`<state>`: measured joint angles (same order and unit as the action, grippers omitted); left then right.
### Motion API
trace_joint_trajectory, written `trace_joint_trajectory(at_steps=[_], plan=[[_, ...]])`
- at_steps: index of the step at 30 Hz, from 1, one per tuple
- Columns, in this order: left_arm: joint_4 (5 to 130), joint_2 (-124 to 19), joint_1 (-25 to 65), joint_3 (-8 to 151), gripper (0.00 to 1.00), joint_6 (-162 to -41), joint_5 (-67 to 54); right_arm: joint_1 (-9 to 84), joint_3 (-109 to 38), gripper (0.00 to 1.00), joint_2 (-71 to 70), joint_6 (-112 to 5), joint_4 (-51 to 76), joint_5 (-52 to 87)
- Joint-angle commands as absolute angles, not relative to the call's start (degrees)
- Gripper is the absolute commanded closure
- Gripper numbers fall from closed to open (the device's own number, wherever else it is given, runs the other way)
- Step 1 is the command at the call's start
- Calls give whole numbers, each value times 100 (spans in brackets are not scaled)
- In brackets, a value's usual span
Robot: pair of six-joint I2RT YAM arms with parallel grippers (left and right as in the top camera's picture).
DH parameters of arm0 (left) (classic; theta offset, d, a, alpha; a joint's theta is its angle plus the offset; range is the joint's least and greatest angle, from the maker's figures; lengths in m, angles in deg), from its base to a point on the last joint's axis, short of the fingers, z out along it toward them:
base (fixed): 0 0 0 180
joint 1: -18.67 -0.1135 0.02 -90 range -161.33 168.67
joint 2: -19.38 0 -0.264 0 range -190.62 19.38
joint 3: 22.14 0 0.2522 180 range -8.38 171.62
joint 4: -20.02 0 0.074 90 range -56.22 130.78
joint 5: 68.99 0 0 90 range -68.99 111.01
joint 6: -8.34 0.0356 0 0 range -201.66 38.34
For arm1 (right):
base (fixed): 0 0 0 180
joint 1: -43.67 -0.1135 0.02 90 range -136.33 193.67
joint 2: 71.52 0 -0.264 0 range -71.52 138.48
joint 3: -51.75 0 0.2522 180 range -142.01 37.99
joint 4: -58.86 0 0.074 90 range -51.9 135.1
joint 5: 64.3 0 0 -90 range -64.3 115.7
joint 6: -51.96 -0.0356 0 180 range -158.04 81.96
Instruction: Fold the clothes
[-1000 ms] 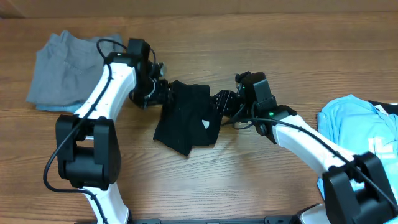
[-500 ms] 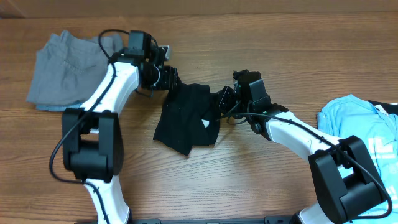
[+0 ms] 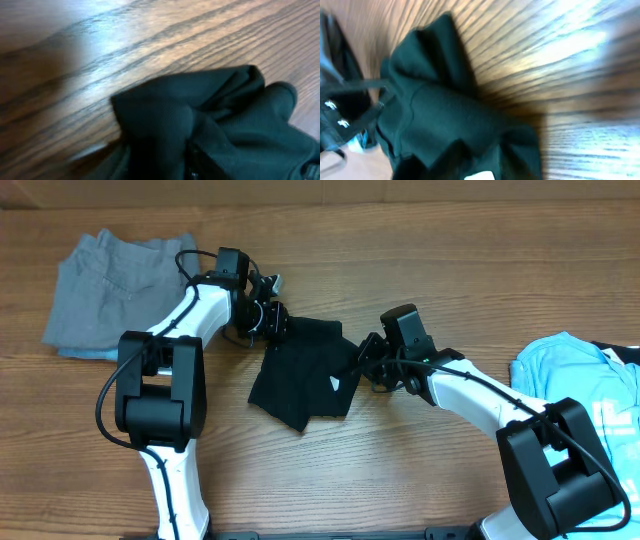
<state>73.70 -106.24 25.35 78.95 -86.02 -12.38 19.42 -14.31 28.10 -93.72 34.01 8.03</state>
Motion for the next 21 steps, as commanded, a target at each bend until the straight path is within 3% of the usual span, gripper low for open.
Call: trace_joint_trajectory(at_steps=[1, 5, 8, 11, 14, 17, 19, 20, 21], plan=[[7936, -10257, 2041, 8190, 49, -8386, -1071, 2100, -1494, 65, 2604, -8341, 3370, 92], [8959, -9381, 1700, 8415, 28, -8117, -1076, 2216, -1494, 66, 2025, -7383, 2968, -826], [9696, -9153, 1685, 8413, 24, -8038, -1080, 2078, -1490, 66, 1990, -6841, 2701, -1197], [10391, -9162, 1823, 8107, 32, -7603, -1028, 1875, -1476, 59, 2012, -6607, 2157, -863], [10220, -9162, 1965, 7556, 33, -7586, -993, 1735, -1391, 50, 2064, -6647, 1987, -741], [9634, -9162, 2078, 6688, 37, -7612, -1001, 1553, -1339, 50, 2268, -6719, 2030, -730], [9101, -9162, 2098, 6105, 46, -7653, -1113, 1418, -1341, 50, 2519, -6940, 2212, -566], [8963, -9162, 2096, 5974, 53, -7651, -1176, 1387, -1341, 52, 2613, -7029, 2297, -568], [8758, -9162, 2096, 5816, 60, -7653, -1244, 1350, -1341, 63, 2757, -7235, 2426, -563]])
